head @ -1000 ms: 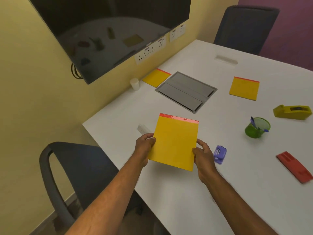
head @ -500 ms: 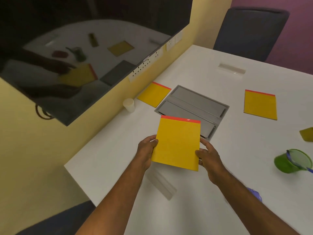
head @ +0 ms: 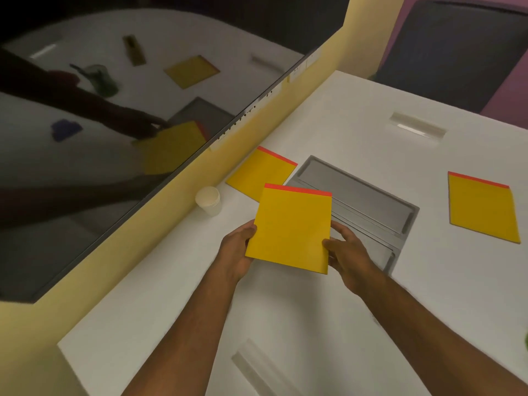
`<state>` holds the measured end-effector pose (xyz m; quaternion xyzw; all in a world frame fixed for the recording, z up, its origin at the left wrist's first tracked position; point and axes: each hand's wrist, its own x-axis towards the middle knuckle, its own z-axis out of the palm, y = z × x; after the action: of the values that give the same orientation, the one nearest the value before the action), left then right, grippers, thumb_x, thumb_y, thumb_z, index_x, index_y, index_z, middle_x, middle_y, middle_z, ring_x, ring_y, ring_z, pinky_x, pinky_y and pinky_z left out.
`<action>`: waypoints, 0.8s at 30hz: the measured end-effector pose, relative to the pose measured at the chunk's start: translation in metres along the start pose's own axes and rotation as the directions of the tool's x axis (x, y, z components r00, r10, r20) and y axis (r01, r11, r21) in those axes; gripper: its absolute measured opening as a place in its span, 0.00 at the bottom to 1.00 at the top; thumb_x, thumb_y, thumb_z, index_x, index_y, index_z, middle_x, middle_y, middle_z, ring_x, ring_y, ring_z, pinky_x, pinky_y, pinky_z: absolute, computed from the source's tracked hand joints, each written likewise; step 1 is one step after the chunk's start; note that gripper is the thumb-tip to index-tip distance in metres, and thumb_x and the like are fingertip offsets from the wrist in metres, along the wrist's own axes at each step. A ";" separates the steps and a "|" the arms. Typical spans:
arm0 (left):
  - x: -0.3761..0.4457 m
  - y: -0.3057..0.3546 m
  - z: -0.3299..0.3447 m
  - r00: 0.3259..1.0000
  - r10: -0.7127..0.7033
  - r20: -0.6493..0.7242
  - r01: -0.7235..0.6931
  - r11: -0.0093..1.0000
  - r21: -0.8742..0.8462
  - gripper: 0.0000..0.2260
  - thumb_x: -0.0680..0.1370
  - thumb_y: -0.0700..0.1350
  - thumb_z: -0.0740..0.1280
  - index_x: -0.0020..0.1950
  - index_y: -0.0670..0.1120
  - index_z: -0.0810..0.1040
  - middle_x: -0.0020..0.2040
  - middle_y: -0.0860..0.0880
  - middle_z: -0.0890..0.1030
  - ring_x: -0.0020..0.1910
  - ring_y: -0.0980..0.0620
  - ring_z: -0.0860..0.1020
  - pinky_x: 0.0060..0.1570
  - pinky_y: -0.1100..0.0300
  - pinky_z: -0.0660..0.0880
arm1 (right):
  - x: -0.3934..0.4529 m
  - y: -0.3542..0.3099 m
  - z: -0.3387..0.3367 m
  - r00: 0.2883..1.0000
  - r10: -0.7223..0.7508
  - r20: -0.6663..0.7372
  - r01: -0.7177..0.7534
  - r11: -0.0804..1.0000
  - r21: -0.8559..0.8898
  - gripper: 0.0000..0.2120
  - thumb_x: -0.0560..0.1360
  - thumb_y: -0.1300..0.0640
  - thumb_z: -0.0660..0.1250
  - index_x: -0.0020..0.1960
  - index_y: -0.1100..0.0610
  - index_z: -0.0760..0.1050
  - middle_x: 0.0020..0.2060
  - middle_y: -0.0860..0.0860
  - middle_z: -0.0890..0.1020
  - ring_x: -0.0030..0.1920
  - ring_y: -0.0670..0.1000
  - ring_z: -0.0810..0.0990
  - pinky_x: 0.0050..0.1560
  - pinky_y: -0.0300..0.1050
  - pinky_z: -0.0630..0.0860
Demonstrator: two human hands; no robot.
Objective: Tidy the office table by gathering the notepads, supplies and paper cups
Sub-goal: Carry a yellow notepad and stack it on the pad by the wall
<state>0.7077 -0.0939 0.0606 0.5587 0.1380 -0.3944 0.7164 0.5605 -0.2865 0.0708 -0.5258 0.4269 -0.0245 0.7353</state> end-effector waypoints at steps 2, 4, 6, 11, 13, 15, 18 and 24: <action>0.020 0.004 0.000 0.999 -0.014 -0.035 0.011 0.997 -0.078 0.17 0.85 0.40 0.58 0.73 0.40 0.72 0.68 0.40 0.78 0.62 0.41 0.79 0.57 0.49 0.78 | 0.023 -0.003 0.008 1.000 0.012 0.004 -0.012 0.999 0.031 0.24 0.83 0.66 0.61 0.72 0.45 0.68 0.65 0.54 0.76 0.58 0.57 0.80 0.53 0.57 0.81; 0.037 0.006 -0.001 0.997 -0.030 -0.076 0.017 0.987 -0.161 0.16 0.84 0.39 0.61 0.72 0.38 0.73 0.66 0.39 0.79 0.63 0.40 0.78 0.62 0.45 0.76 | 0.043 -0.005 0.015 1.000 0.027 0.000 -0.027 0.998 0.064 0.24 0.82 0.67 0.61 0.73 0.46 0.68 0.64 0.54 0.77 0.57 0.57 0.81 0.49 0.55 0.81; 0.050 0.005 -0.002 0.994 -0.051 -0.097 0.025 0.968 -0.248 0.12 0.82 0.38 0.64 0.66 0.38 0.76 0.60 0.39 0.82 0.56 0.41 0.82 0.54 0.46 0.79 | 0.062 -0.005 0.022 0.999 0.036 -0.008 -0.035 0.996 0.082 0.25 0.82 0.67 0.61 0.74 0.46 0.68 0.64 0.54 0.77 0.56 0.56 0.81 0.46 0.53 0.82; 0.078 -0.006 -0.004 0.989 -0.087 -0.124 0.042 0.944 -0.327 0.04 0.81 0.38 0.67 0.55 0.40 0.79 0.47 0.41 0.86 0.44 0.45 0.85 0.41 0.50 0.82 | 0.102 -0.004 0.036 0.998 0.062 -0.032 -0.056 0.986 0.156 0.26 0.82 0.67 0.61 0.74 0.45 0.67 0.61 0.53 0.78 0.53 0.56 0.82 0.43 0.54 0.82; 0.088 -0.011 -0.003 0.987 -0.092 -0.134 0.042 0.940 -0.337 0.04 0.80 0.38 0.69 0.53 0.40 0.79 0.49 0.40 0.84 0.45 0.44 0.85 0.40 0.51 0.82 | 0.116 -0.005 0.043 0.996 0.069 -0.048 -0.059 0.983 0.173 0.25 0.83 0.67 0.61 0.73 0.45 0.67 0.63 0.54 0.77 0.54 0.57 0.81 0.51 0.60 0.82; 0.100 -0.015 0.001 0.988 -0.081 -0.133 0.030 0.935 -0.353 0.04 0.79 0.37 0.69 0.53 0.41 0.79 0.50 0.40 0.84 0.45 0.44 0.85 0.38 0.51 0.83 | 0.129 -0.006 0.050 0.995 0.075 -0.069 -0.060 0.980 0.191 0.24 0.82 0.67 0.61 0.71 0.44 0.68 0.63 0.54 0.76 0.56 0.58 0.81 0.57 0.64 0.80; 0.118 -0.015 0.007 0.992 -0.032 -0.124 -0.017 0.927 -0.376 0.05 0.79 0.37 0.69 0.54 0.42 0.79 0.46 0.42 0.87 0.43 0.45 0.87 0.38 0.52 0.84 | 0.145 -0.009 0.064 0.995 0.065 -0.078 -0.046 0.973 0.226 0.24 0.82 0.68 0.61 0.70 0.44 0.68 0.59 0.53 0.77 0.53 0.57 0.81 0.47 0.58 0.84; 0.150 -0.004 0.012 0.983 0.055 -0.173 -0.128 0.887 -0.443 0.06 0.81 0.34 0.65 0.57 0.41 0.77 0.46 0.44 0.87 0.44 0.47 0.87 0.40 0.53 0.83 | 0.178 -0.023 0.091 0.997 -0.007 -0.075 0.027 0.965 0.261 0.25 0.81 0.68 0.62 0.72 0.47 0.68 0.58 0.54 0.79 0.53 0.54 0.83 0.36 0.45 0.82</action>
<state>0.7994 -0.1663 -0.0341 0.4118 0.2549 -0.2723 0.8315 0.7423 -0.3141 -0.0106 -0.4266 0.4422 -0.1063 0.7818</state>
